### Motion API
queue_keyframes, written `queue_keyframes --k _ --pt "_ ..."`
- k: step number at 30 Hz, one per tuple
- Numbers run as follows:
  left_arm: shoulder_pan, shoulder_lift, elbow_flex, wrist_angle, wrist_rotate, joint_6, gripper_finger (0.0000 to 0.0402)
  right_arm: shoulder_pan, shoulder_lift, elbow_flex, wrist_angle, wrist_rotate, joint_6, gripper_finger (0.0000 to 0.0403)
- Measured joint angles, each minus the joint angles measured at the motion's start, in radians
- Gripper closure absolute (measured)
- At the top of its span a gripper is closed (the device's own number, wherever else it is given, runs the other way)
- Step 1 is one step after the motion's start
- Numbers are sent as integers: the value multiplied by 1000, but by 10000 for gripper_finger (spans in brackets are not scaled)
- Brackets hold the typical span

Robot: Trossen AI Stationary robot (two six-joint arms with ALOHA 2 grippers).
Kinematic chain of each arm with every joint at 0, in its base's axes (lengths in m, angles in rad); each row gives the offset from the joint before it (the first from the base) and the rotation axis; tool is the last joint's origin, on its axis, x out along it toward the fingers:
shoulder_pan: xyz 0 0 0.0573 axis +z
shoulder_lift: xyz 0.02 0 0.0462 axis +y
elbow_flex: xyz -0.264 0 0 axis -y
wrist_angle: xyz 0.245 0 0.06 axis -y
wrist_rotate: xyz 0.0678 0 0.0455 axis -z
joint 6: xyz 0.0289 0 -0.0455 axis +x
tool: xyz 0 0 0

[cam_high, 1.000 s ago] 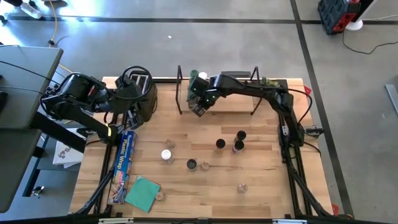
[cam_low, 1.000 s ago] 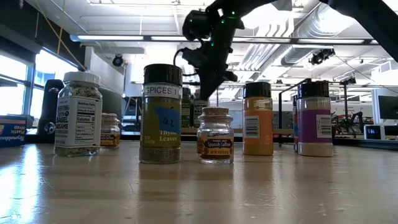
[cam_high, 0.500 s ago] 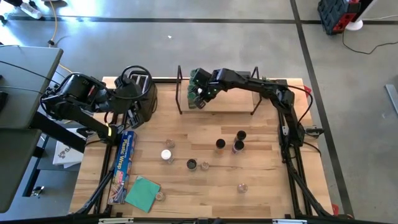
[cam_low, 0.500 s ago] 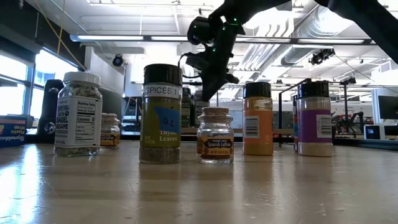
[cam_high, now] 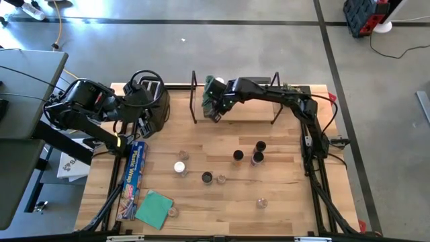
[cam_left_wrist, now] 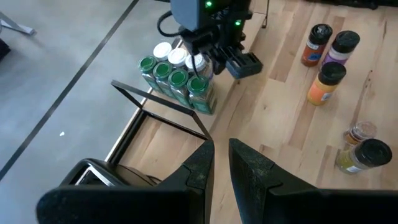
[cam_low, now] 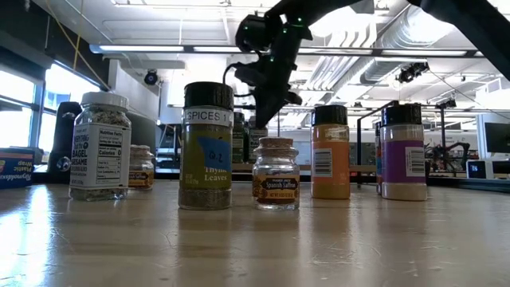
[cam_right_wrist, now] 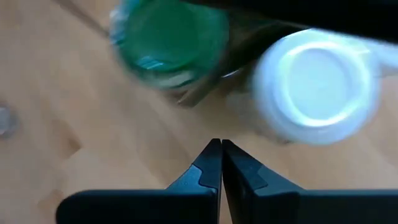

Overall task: Shelf spices
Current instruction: Put the right white seasoning bottle on the shelf aligned with the other white seasoning bottles, then put the white seasoning bottle on the shelf aligned with the other white seasoning bottles

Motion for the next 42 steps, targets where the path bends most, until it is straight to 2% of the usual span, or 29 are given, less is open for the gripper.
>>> queue_keyframes --k 7,14,20,27,31,36,42 --pt "0 0 0 0 7 -9 357 -13 0 7 36 26 22 398" --pt "0 0 0 -6 49 -38 357 45 -9 57 -20 27 44 398" --pt "-36 -1 0 -8 174 31 357 157 -87 71 -91 69 84 398" --pt "-123 -9 -92 -3 354 238 357 327 -117 64 -277 245 172 398" --pt "-156 -8 -211 39 426 259 354 417 -124 19 -406 340 170 398" --pt "-180 -7 -380 288 532 208 311 498 -235 14 -574 499 200 398" --pt "-178 12 -509 537 546 240 223 548 -469 15 -566 633 122 398"
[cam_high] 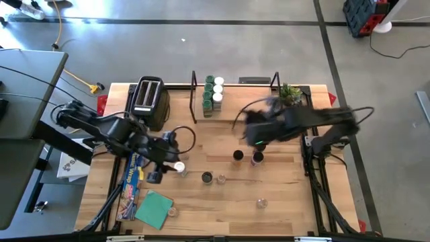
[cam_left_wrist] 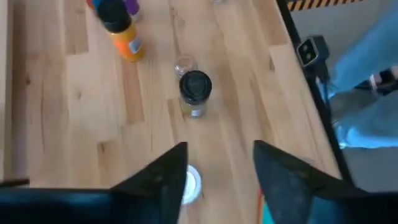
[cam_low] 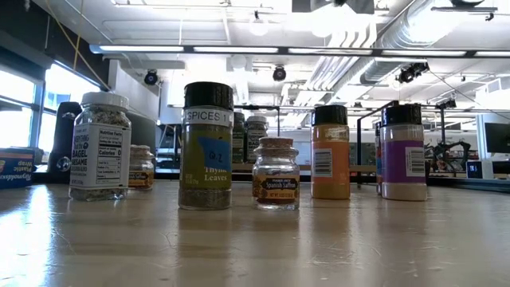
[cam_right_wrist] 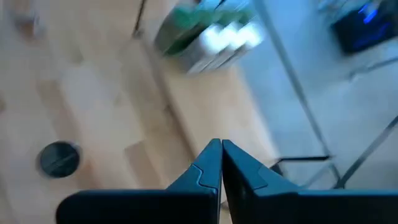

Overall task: Shelf spices
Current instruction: Put the white seasoning bottle on the shelf aligned with the other white seasoning bottles

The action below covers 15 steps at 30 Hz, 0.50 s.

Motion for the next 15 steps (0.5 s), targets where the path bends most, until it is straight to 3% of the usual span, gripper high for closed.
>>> queue_keyframes --k 8,15 --pt "1 120 -37 22 2 109 113 -23 -321 0 0 80 -55 398" --pt "9 254 -37 -136 -26 209 89 -27 -519 0 -1 80 34 398"
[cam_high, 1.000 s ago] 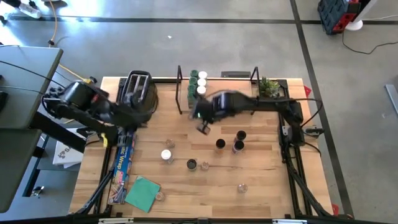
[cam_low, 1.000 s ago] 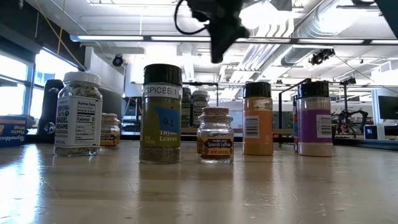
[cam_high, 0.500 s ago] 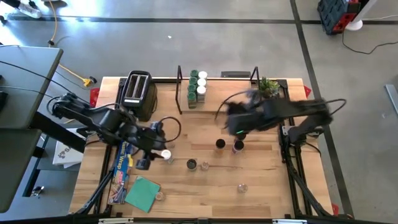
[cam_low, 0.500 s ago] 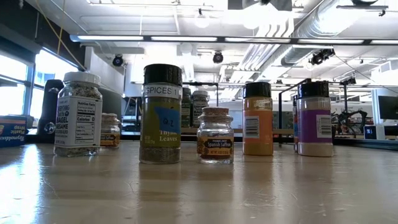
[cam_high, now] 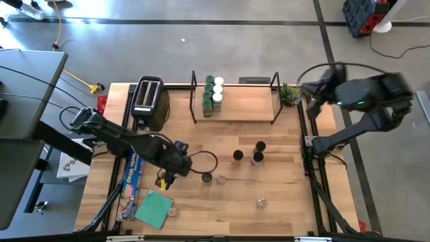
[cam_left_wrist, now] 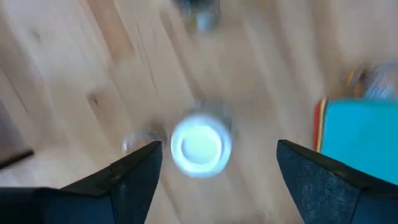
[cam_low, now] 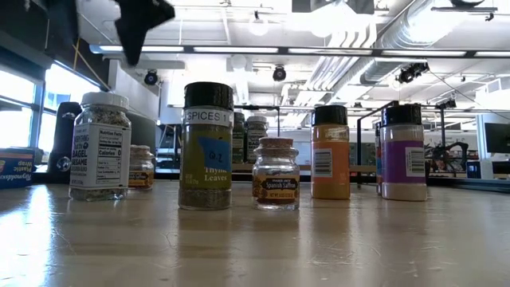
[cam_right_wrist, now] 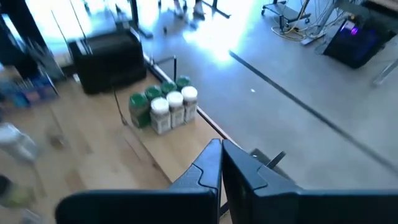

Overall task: Shelf spices
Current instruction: Put the white seasoning bottle on the shelf aligned with the other white seasoning bottles

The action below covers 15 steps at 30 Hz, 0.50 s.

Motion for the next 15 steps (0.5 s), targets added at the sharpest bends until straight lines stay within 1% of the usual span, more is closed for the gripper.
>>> queue_keyframes --k 2,6,10,15 --pt "12 29 0 -30 5 25 89 0 -36 0 0 -1 36 398" --pt "44 71 0 0 17 41 88 0 -74 0 0 -11 44 398" --pt "74 98 -8 14 64 50 90 0 -76 0 1 0 19 398" --pt "87 101 -68 14 90 77 96 0 -62 0 1 1 16 398"
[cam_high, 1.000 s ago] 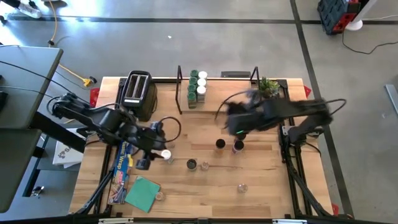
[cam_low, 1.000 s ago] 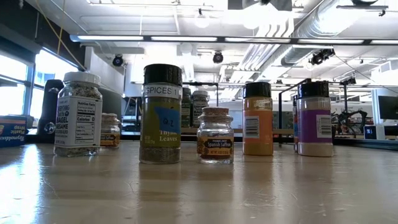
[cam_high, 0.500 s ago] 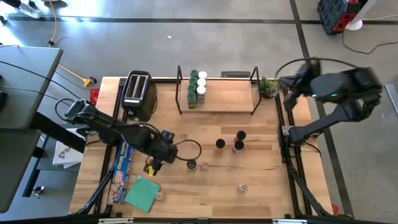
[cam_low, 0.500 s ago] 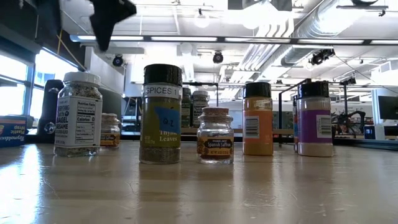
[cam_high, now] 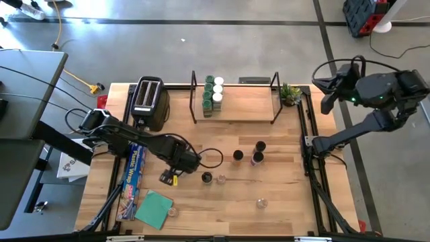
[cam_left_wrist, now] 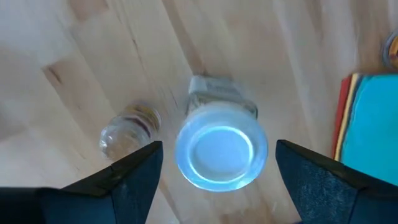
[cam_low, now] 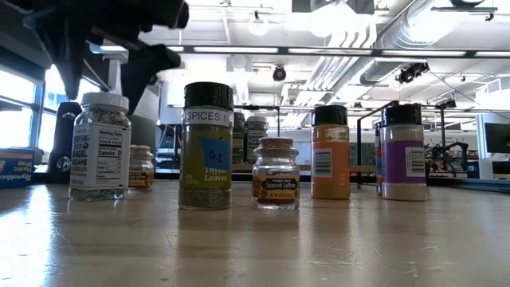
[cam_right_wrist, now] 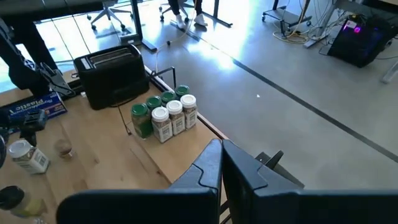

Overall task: Shelf spices
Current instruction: Put the white seasoning bottle on the shelf aligned with the other white seasoning bottles

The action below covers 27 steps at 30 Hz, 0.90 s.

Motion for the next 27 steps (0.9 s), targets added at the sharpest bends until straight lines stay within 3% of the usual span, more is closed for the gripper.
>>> queue_keyframes --k 8,17,20,23,27 --pt "3 -1 -49 75 26 0 119 0 34 0 0 -1 0 398" --pt "4 3 -72 109 25 -54 194 0 47 0 0 -2 -17 398" --pt "5 4 -69 106 27 -71 202 0 47 0 0 -2 -19 398" --pt "10 7 -37 76 33 -103 202 0 47 0 0 -6 -18 398" --pt "53 7 101 -19 34 -156 202 0 47 0 0 -12 -15 398"
